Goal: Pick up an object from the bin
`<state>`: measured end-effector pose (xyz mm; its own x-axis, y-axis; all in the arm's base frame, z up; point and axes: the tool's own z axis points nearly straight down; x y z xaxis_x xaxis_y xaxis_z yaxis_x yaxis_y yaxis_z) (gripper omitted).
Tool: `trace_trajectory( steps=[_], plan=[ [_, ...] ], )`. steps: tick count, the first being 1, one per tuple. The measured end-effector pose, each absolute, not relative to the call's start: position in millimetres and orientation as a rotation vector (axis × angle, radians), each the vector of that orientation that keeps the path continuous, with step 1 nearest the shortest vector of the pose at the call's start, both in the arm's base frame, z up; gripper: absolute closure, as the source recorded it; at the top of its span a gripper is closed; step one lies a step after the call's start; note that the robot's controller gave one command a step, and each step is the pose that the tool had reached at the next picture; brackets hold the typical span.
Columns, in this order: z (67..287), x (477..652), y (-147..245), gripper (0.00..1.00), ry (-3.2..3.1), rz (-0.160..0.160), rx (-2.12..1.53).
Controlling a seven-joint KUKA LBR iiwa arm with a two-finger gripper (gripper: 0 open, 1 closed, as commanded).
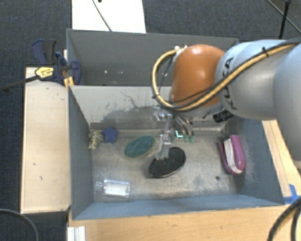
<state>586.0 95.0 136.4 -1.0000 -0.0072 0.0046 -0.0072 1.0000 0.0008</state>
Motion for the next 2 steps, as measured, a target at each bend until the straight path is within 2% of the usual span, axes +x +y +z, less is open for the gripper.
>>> trace_trajectory(
  steps=[1,2],
  plan=[
    [70.2,589.4,121.1,0.0,-3.135,-0.002,0.16],
    [73.3,590.9,119.7,1.0,-3.14,-0.002,0.151]
  ],
)
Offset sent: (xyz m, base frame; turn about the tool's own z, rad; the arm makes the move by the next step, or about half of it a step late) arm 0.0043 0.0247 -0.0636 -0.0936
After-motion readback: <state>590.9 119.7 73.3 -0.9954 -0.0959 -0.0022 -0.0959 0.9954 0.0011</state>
